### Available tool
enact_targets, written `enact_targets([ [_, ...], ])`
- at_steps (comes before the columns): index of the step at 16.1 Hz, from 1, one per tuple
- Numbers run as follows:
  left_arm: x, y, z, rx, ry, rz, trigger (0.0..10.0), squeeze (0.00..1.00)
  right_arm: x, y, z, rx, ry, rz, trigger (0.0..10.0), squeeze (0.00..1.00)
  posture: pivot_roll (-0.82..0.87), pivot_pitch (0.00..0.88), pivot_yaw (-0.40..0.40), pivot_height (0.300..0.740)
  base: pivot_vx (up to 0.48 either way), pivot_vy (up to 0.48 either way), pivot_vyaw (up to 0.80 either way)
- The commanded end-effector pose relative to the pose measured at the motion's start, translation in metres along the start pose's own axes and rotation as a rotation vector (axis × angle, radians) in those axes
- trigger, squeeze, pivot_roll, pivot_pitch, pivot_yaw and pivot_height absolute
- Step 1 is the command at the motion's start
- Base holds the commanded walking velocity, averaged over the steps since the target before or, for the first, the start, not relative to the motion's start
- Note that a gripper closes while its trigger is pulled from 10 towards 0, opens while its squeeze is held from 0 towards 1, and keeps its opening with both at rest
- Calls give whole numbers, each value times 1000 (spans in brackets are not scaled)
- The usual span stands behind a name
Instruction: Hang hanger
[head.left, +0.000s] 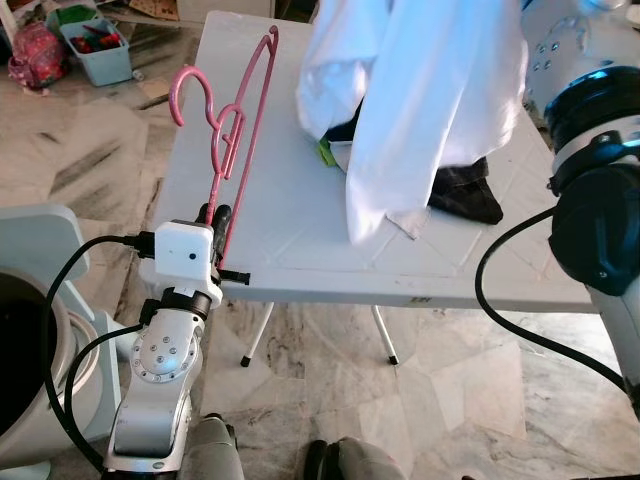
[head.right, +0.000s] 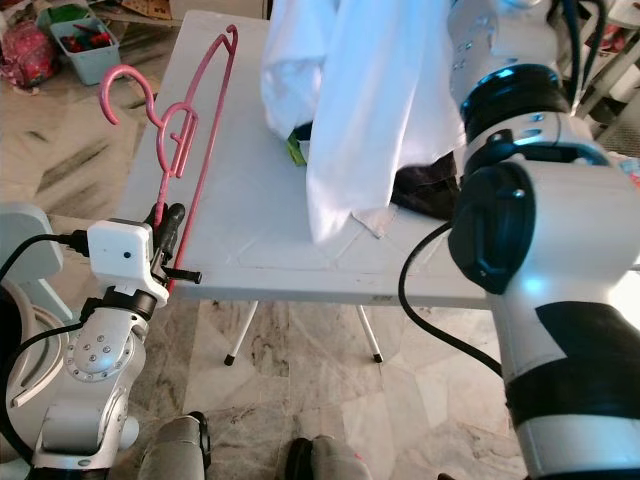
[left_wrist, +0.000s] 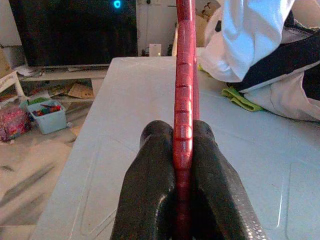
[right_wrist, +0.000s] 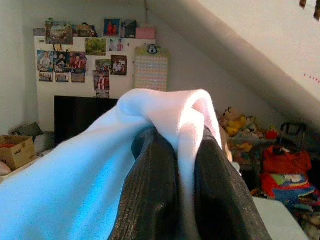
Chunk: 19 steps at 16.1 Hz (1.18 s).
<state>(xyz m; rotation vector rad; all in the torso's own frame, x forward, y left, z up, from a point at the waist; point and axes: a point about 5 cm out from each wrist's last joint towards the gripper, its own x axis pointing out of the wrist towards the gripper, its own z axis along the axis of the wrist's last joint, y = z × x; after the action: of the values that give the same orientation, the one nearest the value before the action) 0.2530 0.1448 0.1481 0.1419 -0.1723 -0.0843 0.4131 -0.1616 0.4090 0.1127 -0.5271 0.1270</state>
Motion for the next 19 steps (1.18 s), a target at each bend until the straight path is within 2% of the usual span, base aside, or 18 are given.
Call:
enact_targets([
  [1, -2, 0, -11, 5, 58, 14, 10000, 0, -3, -3, -4, -77, -2, 24, 0, 0, 117, 78, -196, 740, 0, 0, 0],
  [2, -2, 0, -11, 4, 57, 14, 10000, 0, -9, -2, -24, -146, 62, 50, 2745, 0, 117, 78, -196, 740, 0, 0, 0],
  [3, -3, -1, -11, 3, 57, 13, 10000, 0, -22, -5, -58, -184, 185, 81, 10000, 82, 117, 81, -193, 740, 0, 0, 0],
  [4, -3, -1, -11, 2, 59, 11, 10000, 0, -36, -11, -87, -219, 303, 79, 10000, 1000, 116, 81, -191, 740, 0, 0, 0],
  [6, -3, -1, -12, 2, 63, 4, 10000, 0, -59, -20, -124, -282, 456, 86, 10000, 1000, 115, 81, -186, 740, 0, 0, 0],
  [7, -3, -1, -12, 3, 64, -1, 10000, 0, -69, -25, -135, -315, 485, 85, 10000, 1000, 114, 81, -183, 740, 0, 0, 0],
  [8, -2, 0, -12, 4, 64, -5, 10000, 0, -74, -29, -141, -331, 501, 86, 10000, 1000, 113, 80, -179, 740, 0, 0, 0],
  [9, -2, 0, -12, 5, 64, -8, 10000, 0, -79, -32, -144, -297, 512, 98, 10000, 1000, 111, 81, -175, 740, 0, 0, 0],
  [12, -4, -1, -13, 7, 78, -28, 10000, 0, -94, -45, -157, -325, 567, 126, 10000, 1000, 102, 86, -160, 740, 0, 0, 0],
  [13, -5, -2, -14, 4, 85, -43, 10000, 0, -104, -54, -163, -413, 605, 141, 10000, 1000, 89, 88, -151, 740, 0, 0, 0],
  [14, -6, -2, -15, 3, 90, -50, 10000, 0, -109, -62, -165, -465, 617, 117, 10000, 1000, 84, 88, -148, 740, 0, 0, 0],
  [15, -7, -4, -17, 5, 98, -65, 10000, 0, -119, -81, -165, -500, 618, 38, 10000, 1000, 79, 89, -145, 740, 0, 0, 0],
  [16, -6, -5, -17, 5, 100, -71, 10000, 0, -124, -89, -163, -501, 581, 6, 10000, 1000, 65, 93, -136, 740, 0, 0, 0],
  [18, -6, -6, -18, 2, 104, -76, 10000, 0, -134, -98, -166, -517, 572, -35, 10000, 1000, 49, 97, -130, 740, 0, 0, 0],
  [19, -6, -7, -19, -3, 110, -81, 10000, 0, -145, -104, -170, -507, 553, -76, 10000, 1000, 44, 98, -129, 740, 0, 0, 0],
])
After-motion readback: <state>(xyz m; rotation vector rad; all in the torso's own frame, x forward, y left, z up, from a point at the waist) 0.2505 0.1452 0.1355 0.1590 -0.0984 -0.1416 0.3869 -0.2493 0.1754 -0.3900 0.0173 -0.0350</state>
